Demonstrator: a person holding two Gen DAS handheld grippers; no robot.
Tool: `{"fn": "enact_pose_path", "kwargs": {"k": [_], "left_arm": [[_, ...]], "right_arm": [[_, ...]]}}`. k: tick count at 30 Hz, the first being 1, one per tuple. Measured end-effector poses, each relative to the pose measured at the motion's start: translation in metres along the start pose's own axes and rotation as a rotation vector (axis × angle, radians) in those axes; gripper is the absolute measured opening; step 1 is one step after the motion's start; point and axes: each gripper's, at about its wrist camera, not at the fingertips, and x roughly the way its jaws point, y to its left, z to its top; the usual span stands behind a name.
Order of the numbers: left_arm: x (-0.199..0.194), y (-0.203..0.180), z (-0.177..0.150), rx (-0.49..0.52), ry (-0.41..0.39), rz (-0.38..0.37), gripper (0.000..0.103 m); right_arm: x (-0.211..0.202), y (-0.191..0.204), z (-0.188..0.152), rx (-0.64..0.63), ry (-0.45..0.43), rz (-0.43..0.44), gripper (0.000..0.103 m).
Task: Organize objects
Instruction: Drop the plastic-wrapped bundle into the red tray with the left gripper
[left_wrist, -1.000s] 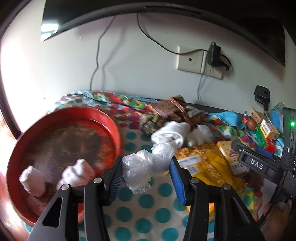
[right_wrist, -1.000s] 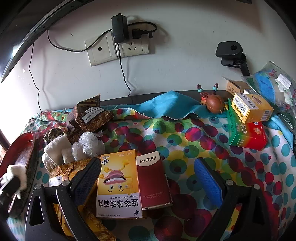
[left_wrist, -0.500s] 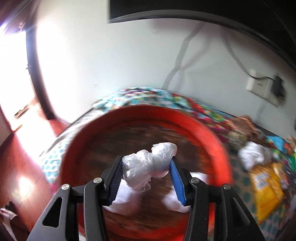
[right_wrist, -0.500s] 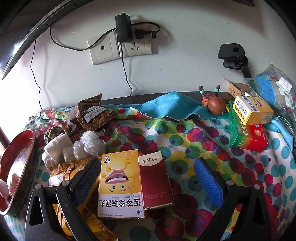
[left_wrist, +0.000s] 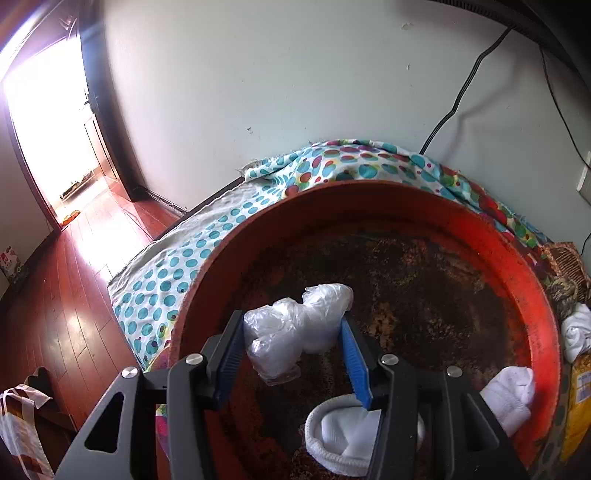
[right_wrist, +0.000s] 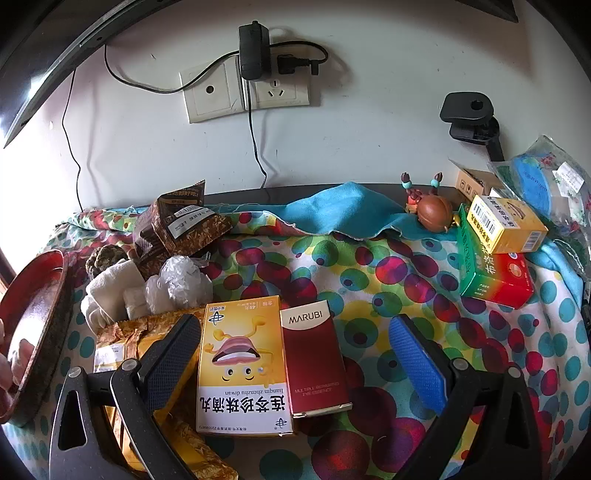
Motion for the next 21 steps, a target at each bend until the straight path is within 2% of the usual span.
{"fn": "enact_pose_path", "kwargs": {"k": [5, 7, 9, 11, 12, 14, 17, 18, 20, 21], "left_arm": [[0.006, 0.001, 0.000, -0.018, 0.007, -0.018, 0.054], [0.005, 0.001, 0.001, -0.021, 0.005, -0.022, 0.061], [0.006, -0.001, 0.001, -0.012, 0.022, -0.015, 0.082], [-0.008, -0.004, 0.000, 0.004, -0.028, -0.011, 0.089], [-0.021, -0.005, -0.001, 0.011, -0.081, -0.030, 0.089], [-0.044, -0.006, -0.003, 0.017, -0.132, -0.055, 0.090], [-0.100, -0.005, -0.025, -0.006, -0.268, -0.142, 0.091], [-0.119, -0.009, -0.041, 0.019, -0.306, -0.186, 0.092], [-0.136, -0.014, -0.066, 0.045, -0.313, -0.221, 0.092], [-0.141, -0.015, -0.084, 0.043, -0.290, -0.254, 0.092]], "right_arm": [[0.001, 0.003, 0.000, -0.014, 0.005, -0.010, 0.102], [0.001, 0.003, 0.000, -0.021, 0.010, -0.015, 0.102], [0.002, 0.005, 0.000, -0.026, 0.011, -0.016, 0.102], [0.002, 0.004, 0.000, -0.027, 0.011, 0.005, 0.102], [0.001, 0.003, 0.000, -0.023, 0.010, 0.020, 0.102], [0.000, 0.000, 0.000, -0.011, 0.003, 0.031, 0.102], [-0.007, 0.003, 0.000, -0.023, -0.029, 0.074, 0.102], [-0.008, 0.006, 0.000, -0.037, -0.034, 0.085, 0.102], [-0.012, 0.018, -0.001, -0.101, -0.049, 0.106, 0.102], [-0.013, 0.028, -0.002, -0.158, -0.049, 0.125, 0.102]]}}
